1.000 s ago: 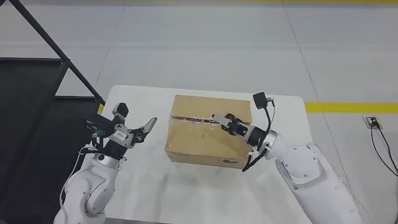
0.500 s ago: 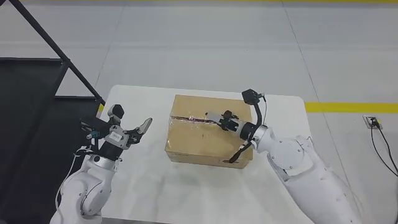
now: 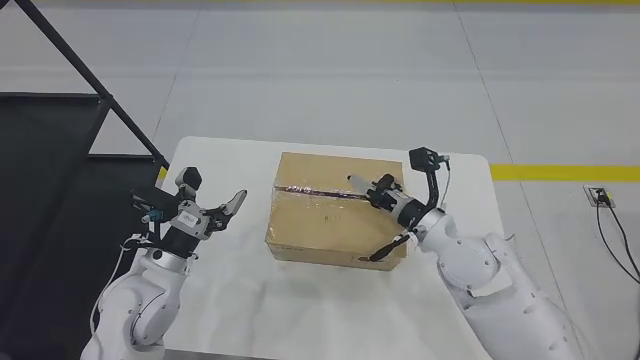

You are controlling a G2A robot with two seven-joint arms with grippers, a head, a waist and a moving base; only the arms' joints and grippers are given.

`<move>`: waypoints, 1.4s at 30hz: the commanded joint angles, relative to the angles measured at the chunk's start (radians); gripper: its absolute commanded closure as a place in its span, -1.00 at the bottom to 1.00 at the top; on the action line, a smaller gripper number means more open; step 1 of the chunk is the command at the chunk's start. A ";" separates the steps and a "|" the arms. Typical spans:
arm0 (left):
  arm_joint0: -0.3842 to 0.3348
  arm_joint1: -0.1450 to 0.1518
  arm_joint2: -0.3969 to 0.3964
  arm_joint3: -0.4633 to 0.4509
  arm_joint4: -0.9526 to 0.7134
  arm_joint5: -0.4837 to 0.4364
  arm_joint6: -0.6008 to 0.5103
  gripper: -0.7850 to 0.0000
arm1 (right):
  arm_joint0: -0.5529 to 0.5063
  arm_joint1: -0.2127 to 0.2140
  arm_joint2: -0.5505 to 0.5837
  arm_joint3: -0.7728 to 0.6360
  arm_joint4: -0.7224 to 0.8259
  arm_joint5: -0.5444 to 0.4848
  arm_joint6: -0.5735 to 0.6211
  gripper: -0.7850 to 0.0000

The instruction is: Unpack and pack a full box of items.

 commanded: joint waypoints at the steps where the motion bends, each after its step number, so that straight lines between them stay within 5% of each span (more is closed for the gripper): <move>1: 0.000 0.001 0.002 0.001 -0.002 0.001 0.000 -1.00 | -0.015 0.002 0.015 -0.011 -0.006 0.006 -0.008 -1.00; 19: -0.011 0.008 0.025 0.008 -0.005 0.017 -0.003 -1.00 | -0.134 0.005 0.137 -0.127 0.068 0.003 -0.079 -1.00; 27: -0.005 0.011 0.018 0.016 -0.005 0.046 0.004 -1.00 | -0.023 -0.015 0.064 -0.046 0.167 -0.054 0.011 -1.00; 37: 0.021 0.017 -0.004 0.020 -0.035 0.044 0.025 -1.00 | 0.176 -0.055 -0.134 0.121 0.068 -0.133 0.130 -1.00; 42: 0.026 0.019 -0.012 0.021 -0.046 0.041 0.025 -1.00 | 0.205 -0.064 -0.154 0.181 0.025 -0.060 0.138 -1.00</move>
